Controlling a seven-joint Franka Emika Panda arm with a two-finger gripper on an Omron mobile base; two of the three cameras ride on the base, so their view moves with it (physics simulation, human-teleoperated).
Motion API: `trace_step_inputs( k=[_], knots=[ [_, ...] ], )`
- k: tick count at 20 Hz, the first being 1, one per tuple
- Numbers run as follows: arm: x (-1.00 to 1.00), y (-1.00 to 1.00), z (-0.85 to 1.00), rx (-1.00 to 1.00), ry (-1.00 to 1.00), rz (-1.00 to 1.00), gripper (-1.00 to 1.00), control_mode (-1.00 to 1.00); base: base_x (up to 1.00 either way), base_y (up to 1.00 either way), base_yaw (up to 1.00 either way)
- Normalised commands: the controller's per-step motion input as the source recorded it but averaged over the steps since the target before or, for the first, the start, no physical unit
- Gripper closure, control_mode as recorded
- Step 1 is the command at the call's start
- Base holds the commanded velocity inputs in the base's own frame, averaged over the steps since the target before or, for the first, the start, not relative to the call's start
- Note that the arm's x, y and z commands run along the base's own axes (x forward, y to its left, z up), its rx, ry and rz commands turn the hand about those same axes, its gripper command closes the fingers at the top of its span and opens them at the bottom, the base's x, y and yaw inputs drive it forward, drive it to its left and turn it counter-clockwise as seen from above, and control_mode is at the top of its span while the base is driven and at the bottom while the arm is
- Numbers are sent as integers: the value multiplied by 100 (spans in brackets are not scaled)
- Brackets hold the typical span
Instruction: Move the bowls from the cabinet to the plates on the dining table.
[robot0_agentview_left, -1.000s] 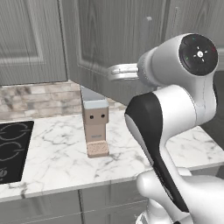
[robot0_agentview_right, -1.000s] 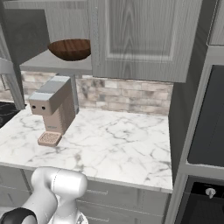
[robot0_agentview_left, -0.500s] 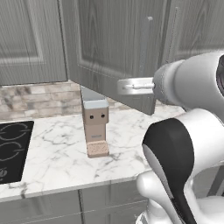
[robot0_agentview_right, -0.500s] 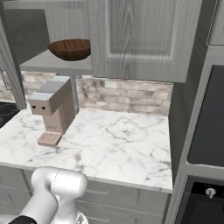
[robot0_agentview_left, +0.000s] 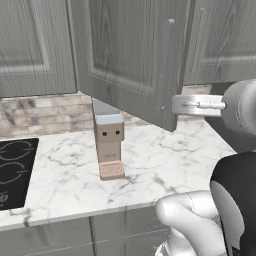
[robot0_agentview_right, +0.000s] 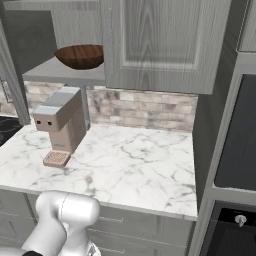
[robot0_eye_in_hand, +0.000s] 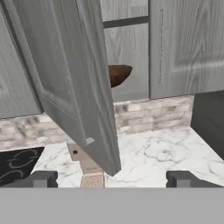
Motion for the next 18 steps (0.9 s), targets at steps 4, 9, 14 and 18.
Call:
trace_step_inputs(
  k=[4, 9, 14, 18],
  knots=[
    [-9, -59, 19, 7, 6, -8, -100, -100, 0, 0, 0],
    [0, -50, 24, 8, 5, -7, -100, -100, 0, 0, 0],
    [2, -44, 10, 8, 7, -7, -100, -100, 0, 0, 0],
    [8, -32, -4, 7, 7, -8, -100, -100, 0, 0, 0]
  ],
)
